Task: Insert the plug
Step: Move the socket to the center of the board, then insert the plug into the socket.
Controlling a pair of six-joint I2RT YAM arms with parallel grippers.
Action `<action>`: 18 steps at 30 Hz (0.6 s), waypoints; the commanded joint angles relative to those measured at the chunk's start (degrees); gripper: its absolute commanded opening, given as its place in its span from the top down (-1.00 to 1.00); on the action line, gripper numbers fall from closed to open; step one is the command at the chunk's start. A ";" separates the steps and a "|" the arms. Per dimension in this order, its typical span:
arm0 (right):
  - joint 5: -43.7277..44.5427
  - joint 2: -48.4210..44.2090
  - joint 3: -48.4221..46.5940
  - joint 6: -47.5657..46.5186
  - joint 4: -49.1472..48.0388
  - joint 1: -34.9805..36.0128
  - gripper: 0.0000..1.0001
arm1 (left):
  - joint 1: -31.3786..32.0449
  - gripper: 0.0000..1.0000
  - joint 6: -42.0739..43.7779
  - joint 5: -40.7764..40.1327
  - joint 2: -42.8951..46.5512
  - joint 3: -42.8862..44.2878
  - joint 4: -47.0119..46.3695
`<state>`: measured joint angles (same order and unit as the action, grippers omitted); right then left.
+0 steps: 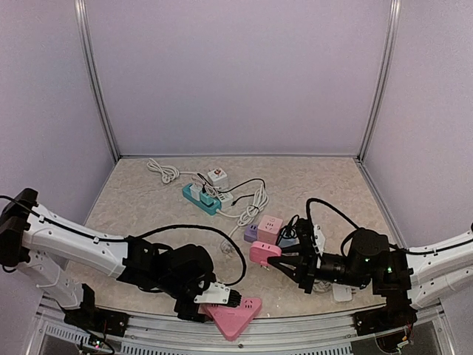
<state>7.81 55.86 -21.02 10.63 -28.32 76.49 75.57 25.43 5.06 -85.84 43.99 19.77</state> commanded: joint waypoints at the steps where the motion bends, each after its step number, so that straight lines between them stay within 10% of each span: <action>1: -0.69 3.12 -0.79 1.24 -0.37 0.53 1.00 | -3.11 -0.70 -4.07 -4.63 6.12 -0.46 -0.46; 8: -5.93 14.76 -6.46 -0.08 -7.38 0.58 1.00 | -11.84 -0.83 -19.01 12.51 32.98 -13.65 -14.48; 18: -15.34 37.40 -15.01 5.59 -23.81 2.50 1.00 | -19.96 -0.49 -27.64 25.11 41.67 -21.70 -16.31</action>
<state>-2.07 88.33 -34.76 12.88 -42.81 77.93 58.85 0.62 23.55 -46.24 24.25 3.92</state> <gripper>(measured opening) 0.133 0.772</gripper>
